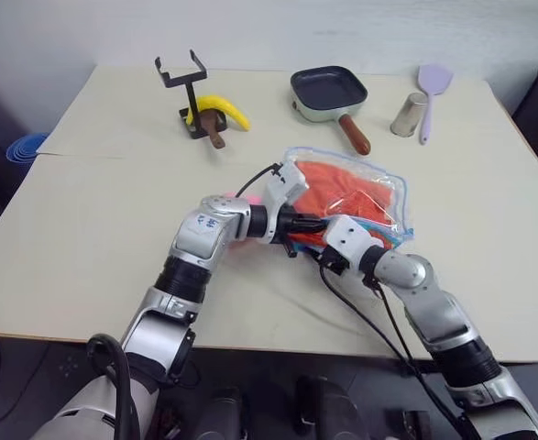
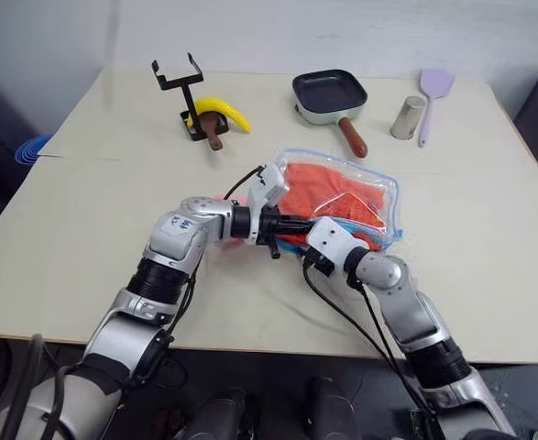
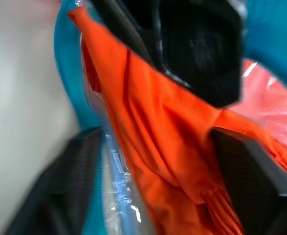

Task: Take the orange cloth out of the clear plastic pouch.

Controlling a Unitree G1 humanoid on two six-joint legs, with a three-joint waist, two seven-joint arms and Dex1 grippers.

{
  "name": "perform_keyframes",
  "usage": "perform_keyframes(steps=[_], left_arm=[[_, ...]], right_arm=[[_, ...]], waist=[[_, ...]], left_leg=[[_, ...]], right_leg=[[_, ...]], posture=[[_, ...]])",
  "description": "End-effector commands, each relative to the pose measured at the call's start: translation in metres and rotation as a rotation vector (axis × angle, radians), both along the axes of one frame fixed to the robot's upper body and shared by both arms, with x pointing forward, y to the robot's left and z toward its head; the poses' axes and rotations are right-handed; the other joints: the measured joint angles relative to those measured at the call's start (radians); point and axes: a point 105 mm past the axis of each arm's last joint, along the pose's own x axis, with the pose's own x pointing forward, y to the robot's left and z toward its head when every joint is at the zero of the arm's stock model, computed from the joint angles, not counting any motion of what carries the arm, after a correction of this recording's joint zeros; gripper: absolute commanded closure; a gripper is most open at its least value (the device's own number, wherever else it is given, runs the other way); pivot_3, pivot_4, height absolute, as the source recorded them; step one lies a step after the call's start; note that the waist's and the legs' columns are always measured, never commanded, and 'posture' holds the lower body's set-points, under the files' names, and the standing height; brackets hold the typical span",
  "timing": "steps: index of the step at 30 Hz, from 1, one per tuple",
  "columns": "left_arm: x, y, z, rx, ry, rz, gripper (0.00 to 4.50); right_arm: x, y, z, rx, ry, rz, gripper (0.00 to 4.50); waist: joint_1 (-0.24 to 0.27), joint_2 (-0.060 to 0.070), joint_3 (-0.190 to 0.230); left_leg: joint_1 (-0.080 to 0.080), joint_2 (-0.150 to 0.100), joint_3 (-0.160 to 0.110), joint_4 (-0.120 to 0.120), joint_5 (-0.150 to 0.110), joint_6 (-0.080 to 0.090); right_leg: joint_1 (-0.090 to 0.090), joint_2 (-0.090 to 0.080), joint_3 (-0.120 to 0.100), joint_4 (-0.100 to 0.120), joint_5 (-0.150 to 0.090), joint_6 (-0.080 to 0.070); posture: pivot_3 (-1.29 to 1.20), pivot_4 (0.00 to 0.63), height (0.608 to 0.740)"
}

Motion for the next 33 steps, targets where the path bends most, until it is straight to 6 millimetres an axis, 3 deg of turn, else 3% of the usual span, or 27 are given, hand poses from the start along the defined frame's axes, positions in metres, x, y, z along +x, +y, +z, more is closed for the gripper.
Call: perform_keyframes(steps=[1, 4, 20, 26, 33], left_arm=[[-0.001, -0.005, 0.013, -0.038, -0.023, -0.026, 4.5], [0.003, -0.002, 0.013, -0.04, -0.023, -0.006, 4.5], [0.008, 0.004, 0.008, -0.041, -0.021, 0.027, 4.5], [0.007, 0.004, 0.007, -0.046, -0.017, 0.024, 4.5], [0.006, 0.003, 0.006, -0.05, -0.014, 0.019, 4.5]], right_arm=[[0.011, -0.025, -0.006, 0.161, 0.09, -0.17, 2.19], [0.003, -0.018, 0.0, 0.215, 0.094, -0.084, 3.22], [-0.019, -0.019, 0.015, 0.274, 0.099, 0.103, 3.22], [-0.018, -0.014, 0.016, 0.197, 0.036, 0.14, 1.41], [-0.009, -0.013, 0.008, 0.052, -0.005, 0.121, 1.41]], waist=[[-0.002, 0.0, 0.0], [-0.001, 0.0, 0.0], [-0.002, 0.0, 0.0], [-0.003, 0.0, 0.0], [-0.003, 0.0, 0.0]], left_leg=[[0.0, 0.0, 0.0, 0.0, 0.0, 0.0], [-0.001, -0.001, 0.0, 0.0, 0.0, 0.0], [-0.002, -0.001, -0.001, -0.002, 0.0, 0.0], [-0.002, -0.001, 0.0, -0.002, 0.0, 0.0], [-0.002, -0.001, 0.0, -0.002, 0.0, 0.0]], right_leg=[[0.0, 0.0, 0.0, 0.0, 0.0, 0.0], [0.0, 0.0, 0.0, 0.0, 0.0, 0.0], [-0.001, 0.0, -0.001, -0.001, 0.0, 0.0], [-0.002, 0.0, 0.0, -0.001, 0.0, 0.0], [-0.002, 0.0, 0.0, -0.001, 0.0, 0.0]], posture=[[0.0, 0.15, 0.74], [0.0, 0.15, 0.74], [0.0, 0.15, 0.74], [0.0, 0.15, 0.74], [0.0, 0.15, 0.74]])
